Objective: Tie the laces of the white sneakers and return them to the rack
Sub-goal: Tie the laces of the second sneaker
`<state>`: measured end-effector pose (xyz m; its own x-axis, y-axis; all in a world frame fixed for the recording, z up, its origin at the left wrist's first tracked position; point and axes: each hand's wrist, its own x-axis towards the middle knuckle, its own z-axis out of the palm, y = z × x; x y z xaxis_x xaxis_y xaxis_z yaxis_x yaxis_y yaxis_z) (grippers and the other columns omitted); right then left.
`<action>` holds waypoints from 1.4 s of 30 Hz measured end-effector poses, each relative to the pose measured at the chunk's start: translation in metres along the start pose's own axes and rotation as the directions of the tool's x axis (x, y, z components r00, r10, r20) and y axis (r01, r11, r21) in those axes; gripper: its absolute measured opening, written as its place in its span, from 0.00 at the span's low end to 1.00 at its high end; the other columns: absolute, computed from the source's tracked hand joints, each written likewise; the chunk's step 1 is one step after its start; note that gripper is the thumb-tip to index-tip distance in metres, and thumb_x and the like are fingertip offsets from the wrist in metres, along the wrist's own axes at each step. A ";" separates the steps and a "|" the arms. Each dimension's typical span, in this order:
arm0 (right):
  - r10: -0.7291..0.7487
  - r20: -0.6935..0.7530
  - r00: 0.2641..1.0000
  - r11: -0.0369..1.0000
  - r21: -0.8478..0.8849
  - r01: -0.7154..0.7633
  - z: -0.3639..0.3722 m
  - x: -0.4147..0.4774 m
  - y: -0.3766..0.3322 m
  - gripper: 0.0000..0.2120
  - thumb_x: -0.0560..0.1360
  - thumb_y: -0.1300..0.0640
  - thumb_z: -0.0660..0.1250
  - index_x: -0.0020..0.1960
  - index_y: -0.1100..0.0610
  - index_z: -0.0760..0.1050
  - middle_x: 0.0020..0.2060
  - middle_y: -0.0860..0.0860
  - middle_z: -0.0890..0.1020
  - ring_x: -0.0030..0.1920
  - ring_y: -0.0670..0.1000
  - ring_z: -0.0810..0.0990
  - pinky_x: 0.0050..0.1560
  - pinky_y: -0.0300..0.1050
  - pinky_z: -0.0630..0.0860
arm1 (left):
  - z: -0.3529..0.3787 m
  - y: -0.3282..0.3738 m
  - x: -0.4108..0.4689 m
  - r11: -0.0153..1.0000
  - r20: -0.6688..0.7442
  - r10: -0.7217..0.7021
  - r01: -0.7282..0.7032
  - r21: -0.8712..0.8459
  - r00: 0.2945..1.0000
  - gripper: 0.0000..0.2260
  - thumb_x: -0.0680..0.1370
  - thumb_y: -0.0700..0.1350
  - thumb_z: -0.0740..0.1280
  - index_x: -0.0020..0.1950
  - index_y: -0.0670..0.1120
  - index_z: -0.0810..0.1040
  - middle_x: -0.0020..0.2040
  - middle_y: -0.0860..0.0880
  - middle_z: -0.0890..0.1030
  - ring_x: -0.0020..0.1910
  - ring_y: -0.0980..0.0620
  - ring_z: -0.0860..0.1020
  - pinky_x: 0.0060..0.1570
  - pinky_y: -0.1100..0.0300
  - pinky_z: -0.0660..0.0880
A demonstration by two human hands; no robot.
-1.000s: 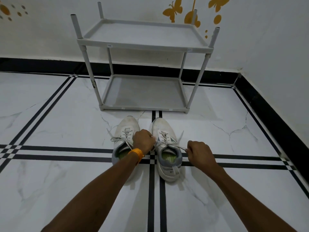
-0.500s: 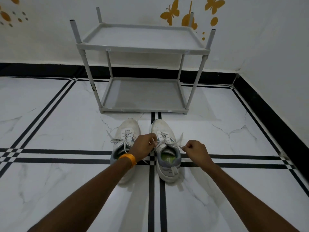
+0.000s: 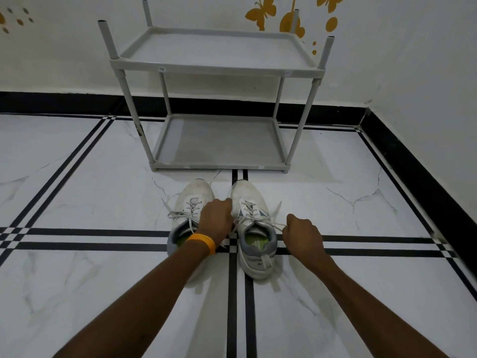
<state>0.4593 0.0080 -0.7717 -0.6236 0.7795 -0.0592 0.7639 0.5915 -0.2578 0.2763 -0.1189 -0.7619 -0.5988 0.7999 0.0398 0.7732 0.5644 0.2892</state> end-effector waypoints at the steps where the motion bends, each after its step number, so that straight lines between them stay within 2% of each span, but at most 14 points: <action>1: -0.008 -0.004 1.000 1.000 -0.028 0.008 0.001 -0.001 0.001 0.07 0.77 0.61 0.56 0.40 0.59 0.63 0.34 0.53 0.72 0.34 0.55 0.72 0.34 0.45 0.65 | -0.001 -0.004 0.002 0.986 0.017 -0.113 0.114 -0.125 0.993 0.08 0.72 0.39 0.66 0.47 0.35 0.78 0.42 0.36 0.82 0.43 0.37 0.81 0.37 0.54 0.72; 4: -0.036 -0.014 0.999 0.998 -0.057 0.036 0.004 -0.006 0.005 0.07 0.77 0.62 0.56 0.41 0.58 0.63 0.34 0.53 0.72 0.33 0.56 0.71 0.34 0.46 0.66 | -0.006 -0.012 0.010 0.854 0.158 -0.294 0.333 -0.400 0.943 0.05 0.68 0.37 0.68 0.38 0.35 0.81 0.32 0.38 0.84 0.33 0.42 0.84 0.38 0.51 0.83; 14: -0.037 0.051 0.998 0.998 -0.040 0.039 0.002 -0.002 0.009 0.08 0.77 0.59 0.60 0.41 0.58 0.65 0.36 0.56 0.76 0.36 0.57 0.75 0.36 0.45 0.67 | 0.001 -0.012 0.011 0.967 0.105 -0.208 0.220 -0.128 0.973 0.08 0.69 0.38 0.67 0.44 0.36 0.80 0.42 0.37 0.84 0.44 0.40 0.82 0.45 0.54 0.79; 16: -0.024 0.102 0.995 0.997 0.071 0.016 -0.004 0.001 0.011 0.09 0.78 0.57 0.61 0.41 0.59 0.67 0.39 0.59 0.80 0.38 0.57 0.75 0.36 0.44 0.66 | -0.002 -0.010 0.010 0.981 0.074 -0.148 0.155 -0.115 0.986 0.07 0.71 0.36 0.66 0.47 0.37 0.79 0.46 0.37 0.82 0.47 0.38 0.80 0.44 0.54 0.74; 18: 0.032 0.166 0.986 0.949 0.305 -0.082 -0.019 0.007 0.014 0.11 0.77 0.54 0.65 0.41 0.60 0.72 0.39 0.58 0.81 0.40 0.56 0.77 0.37 0.46 0.69 | -0.003 -0.014 0.011 0.973 0.124 -0.054 0.080 -0.216 0.991 0.07 0.72 0.35 0.66 0.49 0.40 0.78 0.46 0.38 0.82 0.47 0.38 0.80 0.42 0.53 0.77; 21: 0.050 0.173 0.984 0.835 0.532 -0.136 -0.040 0.008 0.005 0.12 0.77 0.50 0.65 0.52 0.59 0.75 0.49 0.56 0.81 0.48 0.57 0.81 0.47 0.48 0.75 | -0.016 -0.021 0.012 0.861 0.334 0.054 0.126 -0.493 0.941 0.21 0.73 0.41 0.72 0.63 0.49 0.72 0.54 0.51 0.76 0.46 0.44 0.81 0.34 0.56 0.81; 23: -0.053 0.013 0.999 0.902 0.430 0.042 -0.048 0.005 -0.011 0.17 0.75 0.51 0.66 0.63 0.55 0.73 0.60 0.53 0.76 0.56 0.55 0.79 0.54 0.49 0.74 | -0.024 -0.014 0.012 0.773 0.323 0.041 0.175 -0.610 0.946 0.25 0.72 0.41 0.72 0.67 0.52 0.70 0.59 0.52 0.74 0.48 0.47 0.80 0.39 0.60 0.79; 25: -0.248 -0.032 0.968 0.943 0.219 0.249 -0.047 0.001 -0.030 0.23 0.74 0.51 0.66 0.68 0.53 0.69 0.64 0.51 0.73 0.57 0.54 0.77 0.54 0.49 0.75 | -0.027 -0.001 0.011 0.820 0.225 0.072 0.071 -0.569 0.972 0.23 0.74 0.42 0.70 0.69 0.50 0.72 0.64 0.49 0.75 0.54 0.46 0.79 0.50 0.58 0.77; 27: -0.359 0.080 0.930 0.933 0.009 0.359 -0.036 0.000 -0.043 0.19 0.75 0.52 0.65 0.65 0.54 0.71 0.60 0.52 0.74 0.54 0.57 0.79 0.49 0.49 0.75 | -0.020 0.013 0.005 0.926 0.224 0.177 -0.085 -0.369 0.958 0.20 0.77 0.45 0.67 0.69 0.47 0.72 0.65 0.44 0.75 0.59 0.44 0.77 0.58 0.55 0.73; 30: -0.332 0.131 0.934 0.930 -0.122 0.347 -0.024 0.002 -0.044 0.09 0.77 0.55 0.63 0.54 0.59 0.74 0.52 0.57 0.79 0.50 0.58 0.79 0.46 0.49 0.73 | -0.004 0.020 -0.006 0.953 0.212 0.220 -0.163 -0.254 0.952 0.12 0.80 0.45 0.62 0.60 0.43 0.78 0.57 0.41 0.77 0.55 0.41 0.77 0.54 0.52 0.73; 33: -0.263 0.070 0.962 0.964 -0.023 0.265 -0.025 0.005 -0.040 0.08 0.77 0.54 0.63 0.50 0.59 0.72 0.48 0.57 0.80 0.45 0.57 0.78 0.44 0.50 0.73 | 0.003 0.011 -0.013 0.959 0.057 0.177 -0.159 -0.235 0.983 0.04 0.78 0.41 0.62 0.48 0.42 0.75 0.48 0.42 0.78 0.47 0.40 0.77 0.46 0.50 0.73; 35: -0.230 0.056 0.972 0.972 0.054 0.227 -0.024 0.002 -0.040 0.10 0.78 0.52 0.63 0.50 0.60 0.72 0.47 0.57 0.80 0.42 0.55 0.76 0.42 0.47 0.71 | 0.008 0.007 -0.020 0.967 0.068 0.169 -0.152 -0.203 0.983 0.03 0.77 0.38 0.61 0.49 0.42 0.71 0.49 0.42 0.77 0.46 0.40 0.77 0.44 0.49 0.73; 38: -0.178 0.062 0.982 0.963 0.214 0.161 -0.023 -0.001 -0.039 0.10 0.80 0.52 0.61 0.50 0.60 0.71 0.45 0.58 0.81 0.41 0.54 0.75 0.40 0.45 0.69 | 0.018 0.012 -0.026 0.975 0.099 0.162 -0.143 -0.171 0.982 0.11 0.76 0.38 0.62 0.58 0.42 0.67 0.52 0.40 0.78 0.47 0.38 0.78 0.43 0.49 0.74; 42: -0.141 0.129 0.982 0.881 0.469 0.065 -0.018 -0.001 -0.032 0.10 0.80 0.50 0.62 0.46 0.56 0.69 0.41 0.53 0.80 0.40 0.53 0.77 0.40 0.47 0.73 | 0.024 0.024 -0.032 0.890 0.126 -0.060 0.110 -0.443 0.990 0.10 0.81 0.45 0.56 0.58 0.41 0.64 0.42 0.38 0.80 0.39 0.37 0.78 0.37 0.49 0.72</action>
<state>0.4382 -0.0081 -0.7462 -0.7414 0.6549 -0.1463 0.5544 0.4751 -0.6833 0.3188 -0.1260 -0.7796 -0.6127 0.7841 -0.0987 0.5293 0.4998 0.6856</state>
